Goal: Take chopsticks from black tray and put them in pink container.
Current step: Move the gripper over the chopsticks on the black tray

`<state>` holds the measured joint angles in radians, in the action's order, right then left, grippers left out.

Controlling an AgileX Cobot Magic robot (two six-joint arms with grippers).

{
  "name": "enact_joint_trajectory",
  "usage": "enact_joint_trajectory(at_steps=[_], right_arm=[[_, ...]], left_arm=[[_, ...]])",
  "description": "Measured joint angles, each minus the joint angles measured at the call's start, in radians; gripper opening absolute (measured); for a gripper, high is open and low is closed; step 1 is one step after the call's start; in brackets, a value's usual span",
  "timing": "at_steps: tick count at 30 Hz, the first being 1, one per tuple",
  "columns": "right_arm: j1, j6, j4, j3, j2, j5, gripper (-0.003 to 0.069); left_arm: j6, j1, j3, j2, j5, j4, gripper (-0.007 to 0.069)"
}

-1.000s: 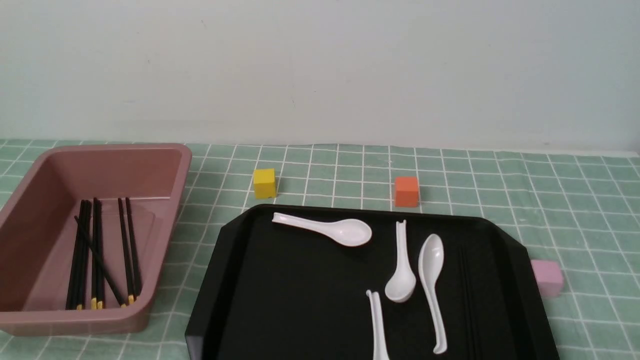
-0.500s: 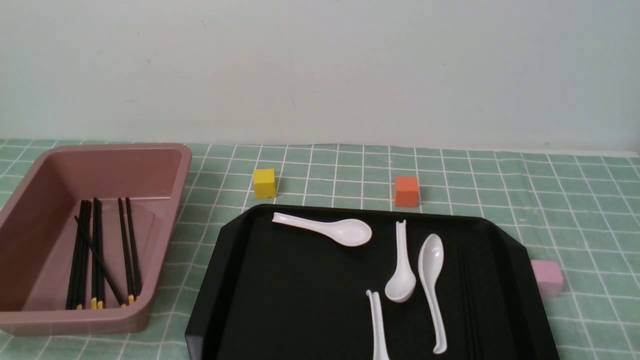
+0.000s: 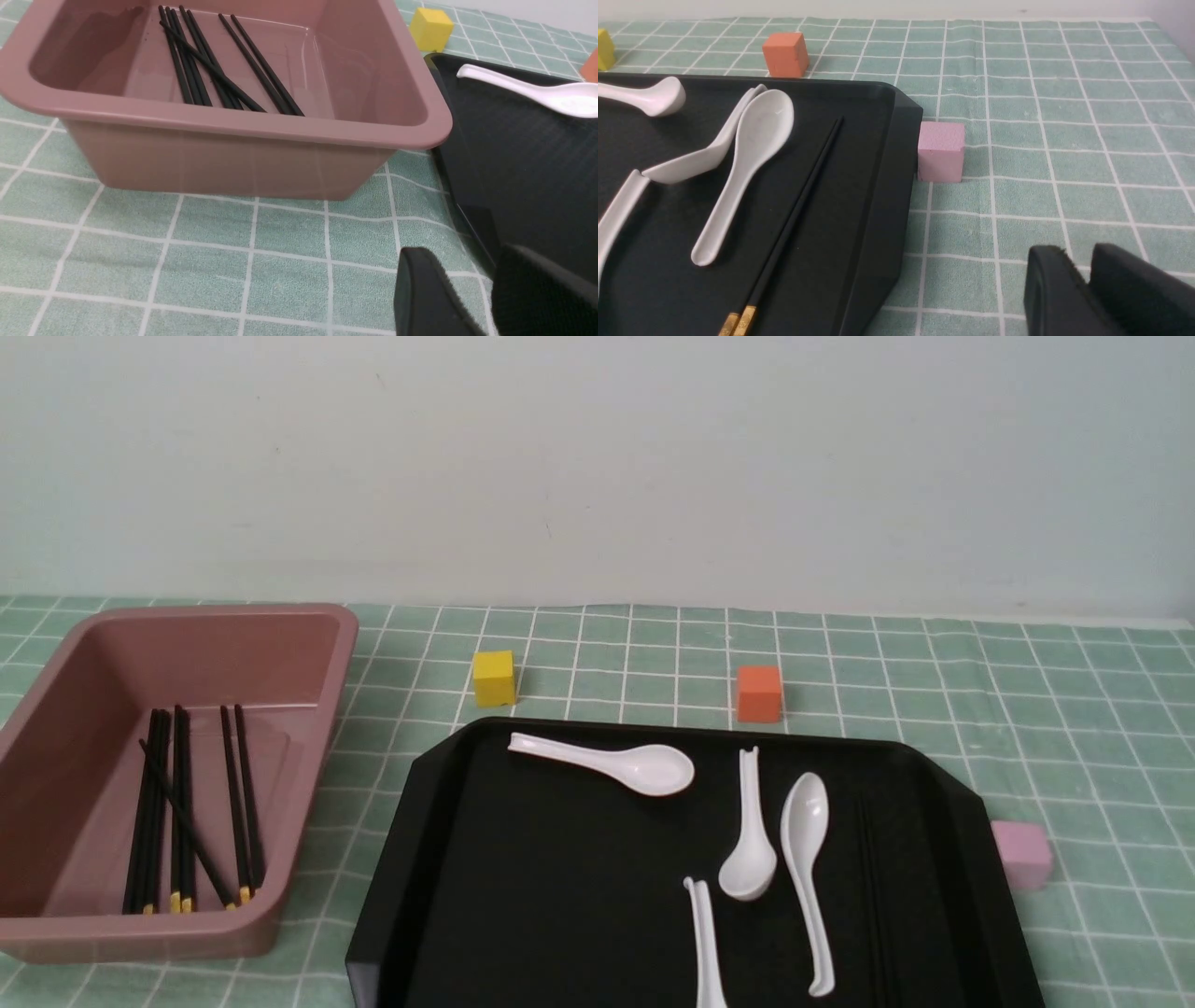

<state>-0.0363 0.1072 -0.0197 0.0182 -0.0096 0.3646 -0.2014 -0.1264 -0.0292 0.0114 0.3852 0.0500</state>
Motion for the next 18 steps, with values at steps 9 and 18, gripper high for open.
enact_joint_trajectory(at_steps=[9,18], right_arm=[[0.000,0.137,0.230,0.006,0.000,-0.065,0.0152],[0.000,0.289,0.632,0.006,0.000,-0.204,0.0160]], left_arm=[[0.000,0.000,0.000,0.000,0.000,0.000,0.0239],[0.000,0.000,0.000,0.000,0.000,0.000,0.0239]])
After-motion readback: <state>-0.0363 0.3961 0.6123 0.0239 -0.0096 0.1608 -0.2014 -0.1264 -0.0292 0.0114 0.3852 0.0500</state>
